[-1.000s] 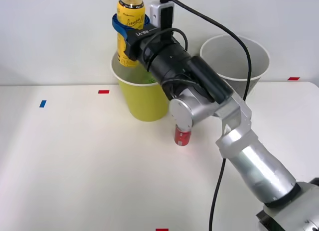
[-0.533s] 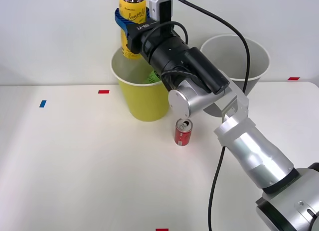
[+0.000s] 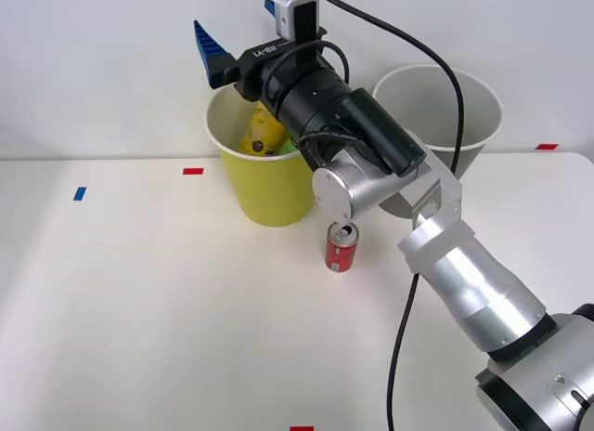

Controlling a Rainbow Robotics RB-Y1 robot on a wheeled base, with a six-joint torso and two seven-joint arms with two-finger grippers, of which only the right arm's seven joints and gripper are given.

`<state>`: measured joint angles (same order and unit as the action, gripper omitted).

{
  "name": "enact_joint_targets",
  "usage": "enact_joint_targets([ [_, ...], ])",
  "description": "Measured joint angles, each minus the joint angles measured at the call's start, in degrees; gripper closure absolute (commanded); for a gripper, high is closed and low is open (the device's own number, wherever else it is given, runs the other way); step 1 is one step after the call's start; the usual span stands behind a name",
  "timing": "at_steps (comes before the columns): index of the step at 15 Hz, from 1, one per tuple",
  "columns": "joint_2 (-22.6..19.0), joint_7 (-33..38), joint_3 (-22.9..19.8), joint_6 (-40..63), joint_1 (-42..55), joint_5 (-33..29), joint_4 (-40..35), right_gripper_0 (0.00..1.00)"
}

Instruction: Put cans in the gray bin, plastic bottles in the light green bin

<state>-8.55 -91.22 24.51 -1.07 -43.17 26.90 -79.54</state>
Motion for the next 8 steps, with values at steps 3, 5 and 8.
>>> enact_joint_targets([
  [3, 0.1, -0.6, 0.0, -0.4, 0.1, -0.4, -0.1, 0.00],
  [5, -0.1, -0.6, 0.0, -0.9, 0.2, -0.5, -0.6, 0.00],
  [8, -1.6, -0.3, -0.3, -0.9, 2.3, -0.5, -5.6, 0.00],
])
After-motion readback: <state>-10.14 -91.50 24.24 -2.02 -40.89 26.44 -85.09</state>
